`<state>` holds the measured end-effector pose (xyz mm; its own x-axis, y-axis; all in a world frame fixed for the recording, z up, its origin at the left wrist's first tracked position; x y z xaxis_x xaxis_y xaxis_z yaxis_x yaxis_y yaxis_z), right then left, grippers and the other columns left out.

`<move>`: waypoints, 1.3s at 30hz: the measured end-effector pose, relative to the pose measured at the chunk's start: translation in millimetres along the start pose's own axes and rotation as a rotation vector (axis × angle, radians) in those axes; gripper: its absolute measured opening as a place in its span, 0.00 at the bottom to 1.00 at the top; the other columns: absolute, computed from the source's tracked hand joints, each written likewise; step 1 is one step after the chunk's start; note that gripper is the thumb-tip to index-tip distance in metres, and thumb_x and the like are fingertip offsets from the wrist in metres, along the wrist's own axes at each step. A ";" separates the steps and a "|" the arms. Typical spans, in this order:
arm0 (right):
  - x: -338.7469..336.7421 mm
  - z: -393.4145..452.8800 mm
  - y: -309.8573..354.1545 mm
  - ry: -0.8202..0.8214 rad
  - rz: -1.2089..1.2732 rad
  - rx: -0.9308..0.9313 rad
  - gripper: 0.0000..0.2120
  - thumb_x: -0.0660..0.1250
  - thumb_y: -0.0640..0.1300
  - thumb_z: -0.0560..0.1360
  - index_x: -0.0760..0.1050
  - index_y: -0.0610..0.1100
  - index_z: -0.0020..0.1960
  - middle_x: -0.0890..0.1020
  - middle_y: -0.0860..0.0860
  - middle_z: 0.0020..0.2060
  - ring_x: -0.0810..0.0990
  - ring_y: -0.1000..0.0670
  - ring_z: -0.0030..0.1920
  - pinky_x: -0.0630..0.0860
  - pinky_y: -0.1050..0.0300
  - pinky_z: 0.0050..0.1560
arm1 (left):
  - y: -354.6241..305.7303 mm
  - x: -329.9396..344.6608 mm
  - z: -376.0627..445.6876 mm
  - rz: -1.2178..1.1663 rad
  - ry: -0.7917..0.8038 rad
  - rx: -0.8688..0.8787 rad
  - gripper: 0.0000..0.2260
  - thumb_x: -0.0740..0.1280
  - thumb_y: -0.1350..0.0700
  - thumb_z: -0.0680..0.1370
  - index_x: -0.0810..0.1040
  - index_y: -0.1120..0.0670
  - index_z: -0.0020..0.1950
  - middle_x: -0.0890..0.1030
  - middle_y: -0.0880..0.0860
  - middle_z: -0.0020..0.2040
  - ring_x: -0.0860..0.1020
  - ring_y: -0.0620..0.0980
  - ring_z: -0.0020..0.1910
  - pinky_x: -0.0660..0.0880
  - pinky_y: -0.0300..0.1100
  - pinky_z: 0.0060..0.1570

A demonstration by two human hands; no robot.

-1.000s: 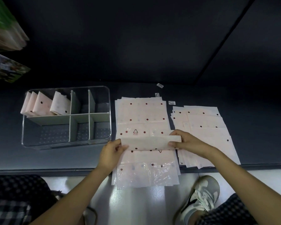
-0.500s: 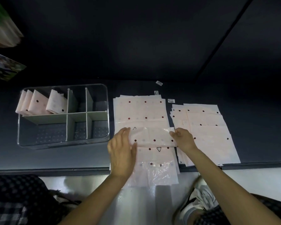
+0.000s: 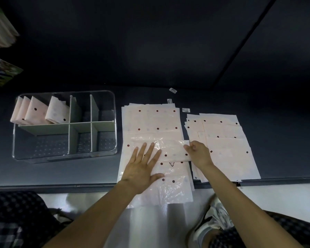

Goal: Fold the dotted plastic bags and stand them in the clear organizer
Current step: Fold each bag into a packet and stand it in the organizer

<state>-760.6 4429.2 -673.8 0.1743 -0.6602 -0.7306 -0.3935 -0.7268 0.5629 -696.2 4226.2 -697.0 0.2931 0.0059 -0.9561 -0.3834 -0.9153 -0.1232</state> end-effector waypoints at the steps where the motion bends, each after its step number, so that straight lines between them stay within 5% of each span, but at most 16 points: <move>1: -0.6 -4.0 2.6 -0.013 0.007 0.014 0.10 0.62 0.46 0.79 0.70 0.43 0.41 0.75 0.49 0.36 0.75 0.45 0.43 0.68 0.57 0.39 | 0.0 0.9 0.1 0.008 0.003 0.002 0.35 0.35 0.30 0.73 0.26 0.46 0.72 0.26 0.51 0.73 0.24 0.55 0.69 0.26 0.52 0.68; 3: -5.8 -15.8 11.5 -0.177 -0.139 -0.054 0.09 0.64 0.46 0.78 0.71 0.41 0.53 0.79 0.45 0.44 0.77 0.43 0.48 0.73 0.54 0.44 | -0.3 1.9 0.3 0.010 0.011 -0.007 0.35 0.36 0.30 0.73 0.26 0.45 0.72 0.25 0.51 0.72 0.23 0.55 0.69 0.25 0.52 0.67; 6: 5.2 -48.0 46.9 -0.433 -0.403 -0.494 0.16 0.69 0.44 0.74 0.74 0.39 0.59 0.79 0.42 0.53 0.77 0.41 0.53 0.76 0.48 0.52 | -1.0 2.7 1.0 0.004 0.020 -0.019 0.34 0.34 0.30 0.72 0.26 0.45 0.71 0.25 0.52 0.72 0.23 0.56 0.69 0.25 0.52 0.67; 8: 32.5 -60.3 62.3 -0.266 -0.437 -0.751 0.20 0.67 0.44 0.76 0.72 0.40 0.66 0.76 0.42 0.63 0.74 0.41 0.64 0.71 0.46 0.65 | -1.8 1.9 0.4 0.006 0.037 -0.018 0.35 0.31 0.30 0.70 0.27 0.46 0.72 0.24 0.52 0.71 0.23 0.57 0.68 0.26 0.54 0.69; 9: 48.2 -62.9 64.2 -0.110 -0.464 -0.807 0.22 0.61 0.46 0.79 0.66 0.42 0.71 0.67 0.45 0.71 0.65 0.44 0.72 0.60 0.48 0.73 | -2.2 1.8 0.3 0.007 0.048 -0.016 0.36 0.29 0.30 0.69 0.29 0.46 0.72 0.25 0.52 0.71 0.23 0.57 0.68 0.27 0.54 0.70; 12: 74.5 -55.9 51.5 0.158 -0.497 -0.773 0.25 0.43 0.52 0.82 0.42 0.49 0.77 0.40 0.58 0.74 0.37 0.55 0.76 0.34 0.58 0.74 | -2.7 0.9 -0.3 0.019 0.065 -0.014 0.36 0.27 0.31 0.67 0.30 0.47 0.71 0.26 0.52 0.71 0.23 0.59 0.68 0.30 0.56 0.71; 16: 71.6 -45.8 26.4 0.142 -0.562 -0.641 0.30 0.35 0.62 0.77 0.30 0.50 0.73 0.34 0.55 0.74 0.33 0.56 0.74 0.33 0.57 0.74 | -1.3 -1.6 -1.3 0.015 0.049 -0.010 0.35 0.30 0.30 0.68 0.28 0.42 0.72 0.25 0.52 0.72 0.23 0.60 0.68 0.30 0.56 0.71; 22: 48.9 -44.6 0.9 0.162 -0.593 -0.514 0.35 0.42 0.63 0.78 0.30 0.46 0.74 0.30 0.54 0.71 0.29 0.56 0.72 0.33 0.60 0.73 | 9.5 0.4 -2.8 -0.044 0.039 0.036 0.32 0.36 0.26 0.69 0.29 0.32 0.69 0.22 0.55 0.70 0.21 0.58 0.67 0.26 0.51 0.68; 26: 26.2 -46.1 3.6 0.119 -0.687 -0.563 0.37 0.53 0.59 0.79 0.42 0.38 0.76 0.39 0.47 0.74 0.42 0.52 0.76 0.43 0.61 0.75 | 12.6 1.1 -1.7 -0.125 0.043 0.071 0.30 0.39 0.25 0.69 0.33 0.27 0.68 0.23 0.54 0.71 0.20 0.55 0.67 0.26 0.49 0.67; 28: 10.4 -50.6 15.3 0.017 -0.799 -0.738 0.38 0.73 0.54 0.69 0.66 0.32 0.69 0.67 0.37 0.69 0.69 0.49 0.70 0.66 0.61 0.67 | 14.4 -0.2 -0.9 -0.169 0.058 0.068 0.30 0.41 0.24 0.69 0.39 0.27 0.70 0.25 0.53 0.72 0.20 0.54 0.67 0.25 0.48 0.67; 30: 2.6 -49.8 18.6 -0.060 -0.966 -0.862 0.38 0.84 0.42 0.48 0.80 0.38 0.57 0.83 0.41 0.53 0.82 0.48 0.54 0.79 0.60 0.50 | 13.9 -3.0 -0.3 -0.210 0.077 0.059 0.30 0.44 0.25 0.70 0.46 0.28 0.71 0.27 0.53 0.73 0.21 0.54 0.68 0.26 0.47 0.68; 32: -3.9 -47.2 20.1 -0.075 -0.993 -0.971 0.35 0.81 0.34 0.43 0.83 0.42 0.51 0.85 0.45 0.45 0.85 0.48 0.46 0.82 0.58 0.40 | 10.2 -7.0 -0.4 -0.264 0.102 0.029 0.28 0.47 0.27 0.72 0.53 0.31 0.71 0.30 0.54 0.75 0.23 0.54 0.69 0.27 0.49 0.69; 36: -12.3 -61.0 37.8 -0.107 -0.986 -1.229 0.12 0.77 0.35 0.55 0.79 0.45 0.35 0.81 0.51 0.31 0.81 0.50 0.37 0.78 0.60 0.40 | -2.0 -23.6 -4.0 -0.203 0.021 -0.034 0.26 0.52 0.30 0.74 0.63 0.37 0.69 0.43 0.50 0.78 0.36 0.56 0.76 0.34 0.58 0.72; 39: -9.3 -83.9 46.5 -0.124 -0.914 -1.342 0.09 0.74 0.34 0.60 0.76 0.45 0.32 0.79 0.51 0.28 0.78 0.49 0.34 0.76 0.60 0.37 | -15.2 -31.9 -11.2 -0.133 -0.083 0.020 0.26 0.57 0.36 0.77 0.65 0.45 0.71 0.57 0.47 0.77 0.53 0.50 0.75 0.45 0.46 0.73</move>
<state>-704.8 4385.7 -608.4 -0.2009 0.0298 -0.9792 0.8313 -0.5236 -0.1865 -689.9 4235.4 -661.6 0.2691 0.1604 -0.9497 -0.3638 -0.8960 -0.2544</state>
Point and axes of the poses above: each hand's wrist, its own z-axis towards the middle knuckle, its own x-axis out of the palm, y = z × x, the point moved 5 cm from there along z, towards the middle knuckle
